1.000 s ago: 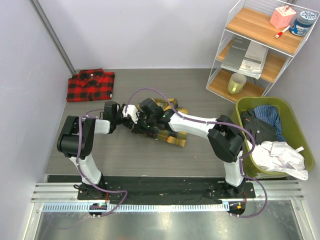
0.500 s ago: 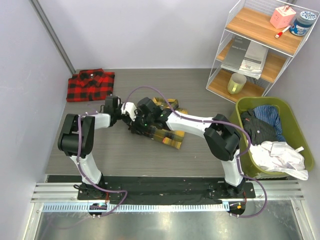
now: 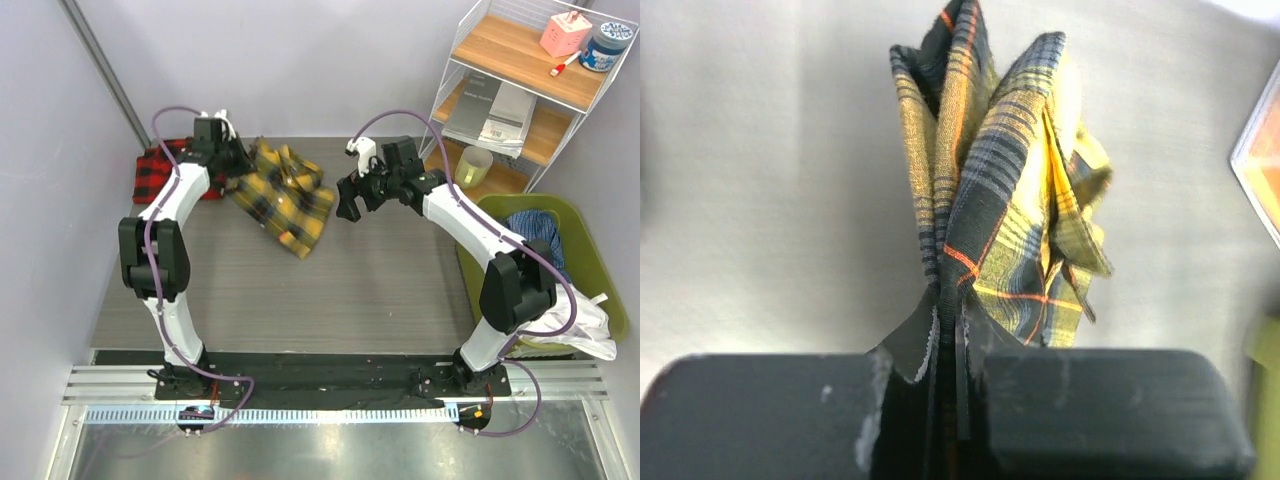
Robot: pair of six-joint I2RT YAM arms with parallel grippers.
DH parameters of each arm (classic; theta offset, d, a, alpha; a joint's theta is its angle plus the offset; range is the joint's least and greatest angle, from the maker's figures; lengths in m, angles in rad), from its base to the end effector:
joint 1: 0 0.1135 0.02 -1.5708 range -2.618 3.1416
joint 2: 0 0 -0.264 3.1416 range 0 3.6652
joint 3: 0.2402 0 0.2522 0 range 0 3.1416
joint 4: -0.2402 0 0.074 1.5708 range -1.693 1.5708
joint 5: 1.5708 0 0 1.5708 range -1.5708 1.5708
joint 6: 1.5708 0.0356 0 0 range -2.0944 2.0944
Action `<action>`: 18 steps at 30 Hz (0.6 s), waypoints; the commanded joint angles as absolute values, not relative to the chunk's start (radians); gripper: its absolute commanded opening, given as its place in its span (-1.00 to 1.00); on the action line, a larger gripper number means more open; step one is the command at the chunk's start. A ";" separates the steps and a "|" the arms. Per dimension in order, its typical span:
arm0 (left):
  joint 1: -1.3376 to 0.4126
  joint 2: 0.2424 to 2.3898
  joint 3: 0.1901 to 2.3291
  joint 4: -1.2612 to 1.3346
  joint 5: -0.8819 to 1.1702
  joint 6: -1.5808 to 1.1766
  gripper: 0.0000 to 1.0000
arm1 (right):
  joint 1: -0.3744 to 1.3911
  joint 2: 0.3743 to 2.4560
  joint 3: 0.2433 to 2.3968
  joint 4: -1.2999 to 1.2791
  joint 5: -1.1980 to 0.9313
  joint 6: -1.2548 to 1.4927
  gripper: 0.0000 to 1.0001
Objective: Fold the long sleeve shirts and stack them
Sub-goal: Neatly place the folded shirt to the corner
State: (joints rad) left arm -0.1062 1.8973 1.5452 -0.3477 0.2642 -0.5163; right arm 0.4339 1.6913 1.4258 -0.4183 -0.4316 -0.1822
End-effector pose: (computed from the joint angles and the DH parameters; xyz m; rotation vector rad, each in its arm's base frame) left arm 0.4347 -0.0557 0.2656 -0.3313 2.2959 -0.6228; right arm 0.3442 0.1759 0.3020 -0.9018 2.0646 0.6209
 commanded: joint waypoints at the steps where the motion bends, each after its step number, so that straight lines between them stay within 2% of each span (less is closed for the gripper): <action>1: -0.075 1.983 1.785 -0.416 0.137 -0.286 -1.00 | 0.430 1.660 1.405 -0.491 -0.445 -0.219 0.99; 10: -0.022 2.132 2.077 -0.387 0.132 -0.121 -1.00 | 0.414 1.664 1.407 -0.499 -0.443 -0.233 0.99; 15: 0.054 2.178 2.230 -0.443 0.221 -0.084 -0.99 | 0.413 1.666 1.413 -0.502 -0.440 -0.230 0.99; 18: 0.075 2.172 2.247 -0.460 0.247 -0.069 -0.99 | 0.413 1.670 1.419 -0.503 -0.437 -0.224 0.99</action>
State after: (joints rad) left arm 0.0219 2.2028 2.1647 -0.4690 0.1967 -0.1310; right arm 0.4156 1.6821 1.4055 -0.5064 -0.4366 -0.2176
